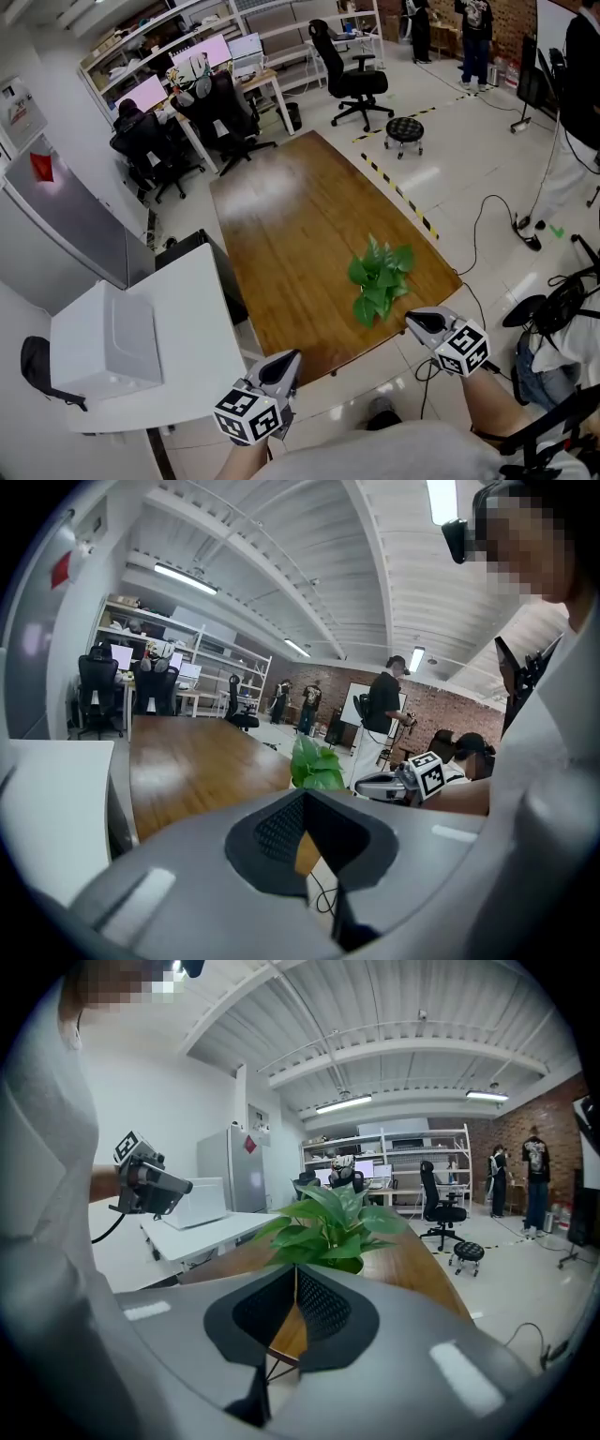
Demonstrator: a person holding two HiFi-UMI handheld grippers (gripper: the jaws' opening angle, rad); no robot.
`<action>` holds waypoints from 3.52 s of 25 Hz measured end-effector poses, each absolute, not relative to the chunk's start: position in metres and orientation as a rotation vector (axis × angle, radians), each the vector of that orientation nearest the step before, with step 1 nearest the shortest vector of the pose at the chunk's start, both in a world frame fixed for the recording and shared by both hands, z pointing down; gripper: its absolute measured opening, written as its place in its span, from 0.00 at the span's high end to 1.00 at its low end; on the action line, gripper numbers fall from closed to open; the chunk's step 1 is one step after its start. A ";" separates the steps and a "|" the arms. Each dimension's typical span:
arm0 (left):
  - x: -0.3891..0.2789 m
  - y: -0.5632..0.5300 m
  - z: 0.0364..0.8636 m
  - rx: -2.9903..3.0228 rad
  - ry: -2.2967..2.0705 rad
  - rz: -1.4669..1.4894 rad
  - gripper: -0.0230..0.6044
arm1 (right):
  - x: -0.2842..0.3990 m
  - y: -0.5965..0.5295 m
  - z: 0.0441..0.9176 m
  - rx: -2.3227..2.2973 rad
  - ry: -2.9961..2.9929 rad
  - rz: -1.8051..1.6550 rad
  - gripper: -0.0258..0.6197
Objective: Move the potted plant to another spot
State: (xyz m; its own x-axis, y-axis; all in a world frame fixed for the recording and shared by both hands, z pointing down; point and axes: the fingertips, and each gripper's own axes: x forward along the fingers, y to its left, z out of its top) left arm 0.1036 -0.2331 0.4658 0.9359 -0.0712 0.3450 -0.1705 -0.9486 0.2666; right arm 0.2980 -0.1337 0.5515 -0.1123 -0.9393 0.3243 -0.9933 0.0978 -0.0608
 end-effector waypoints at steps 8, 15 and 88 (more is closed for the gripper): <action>0.106 -0.236 0.475 2.785 -0.199 0.546 0.97 | 0.309 -0.154 0.595 1.916 -2.195 0.393 0.61; 0.104 -0.237 0.480 2.779 -0.224 0.575 0.97 | 0.332 -0.177 0.636 1.943 -2.130 0.491 0.29; 0.062 -0.246 0.486 2.699 -0.530 0.535 0.97 | 0.281 -0.305 0.621 1.701 -2.184 0.361 0.28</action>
State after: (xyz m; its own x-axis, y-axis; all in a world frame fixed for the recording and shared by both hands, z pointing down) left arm 0.0617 -0.2458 0.4860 0.8595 -0.2905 0.4205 -0.4176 -0.8735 0.2502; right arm 0.2813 -0.3045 0.6205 -0.2192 -0.8802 0.4210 -0.9689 0.2473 0.0125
